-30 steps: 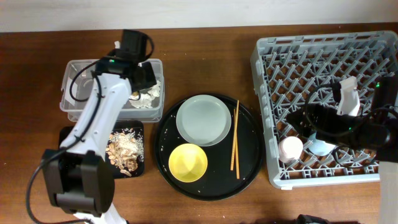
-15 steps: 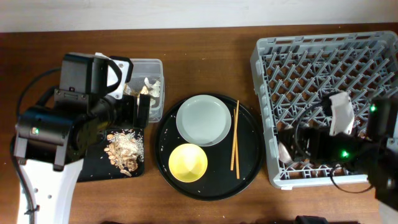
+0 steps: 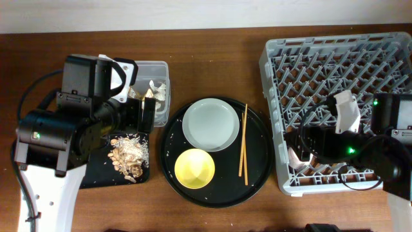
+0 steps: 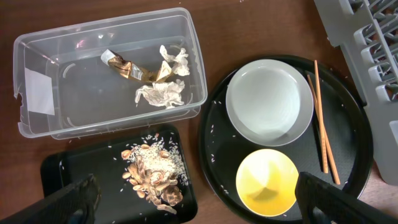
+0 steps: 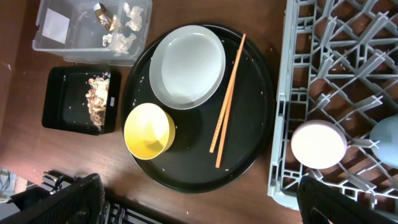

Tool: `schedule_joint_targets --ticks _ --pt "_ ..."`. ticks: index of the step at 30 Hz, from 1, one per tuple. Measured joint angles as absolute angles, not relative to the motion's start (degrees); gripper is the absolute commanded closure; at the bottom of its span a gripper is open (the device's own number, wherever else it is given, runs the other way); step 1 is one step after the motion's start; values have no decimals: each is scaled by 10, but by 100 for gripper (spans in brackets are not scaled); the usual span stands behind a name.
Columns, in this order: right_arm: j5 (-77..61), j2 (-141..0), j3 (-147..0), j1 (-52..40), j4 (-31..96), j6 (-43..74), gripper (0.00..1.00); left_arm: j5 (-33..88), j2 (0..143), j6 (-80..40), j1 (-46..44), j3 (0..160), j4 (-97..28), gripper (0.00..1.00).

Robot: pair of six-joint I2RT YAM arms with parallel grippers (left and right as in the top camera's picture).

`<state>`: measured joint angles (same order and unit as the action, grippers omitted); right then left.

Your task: Sort waste into correct bins and load items into the dishwasher rack

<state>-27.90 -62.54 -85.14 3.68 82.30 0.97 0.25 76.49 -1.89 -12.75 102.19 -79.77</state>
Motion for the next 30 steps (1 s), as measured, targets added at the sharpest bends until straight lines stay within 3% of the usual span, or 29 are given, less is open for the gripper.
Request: schedule_joint_targets --ticks 12,17,19,23,30 --pt "-279 -741 -851 37 823 10 2 -2 705 -15 -128 978 -787 1" --pt "-279 -817 -852 36 822 10 2 -2 451 42 -127 654 -422 1" --pt "-279 -850 -852 36 821 10 2 6 341 53 -127 499 -330 1" --pt "-279 -908 -852 36 821 10 2 11 168 38 -127 276 -249 1" --pt "-279 -971 -852 36 821 10 2 11 46 27 -127 74 -103 1"
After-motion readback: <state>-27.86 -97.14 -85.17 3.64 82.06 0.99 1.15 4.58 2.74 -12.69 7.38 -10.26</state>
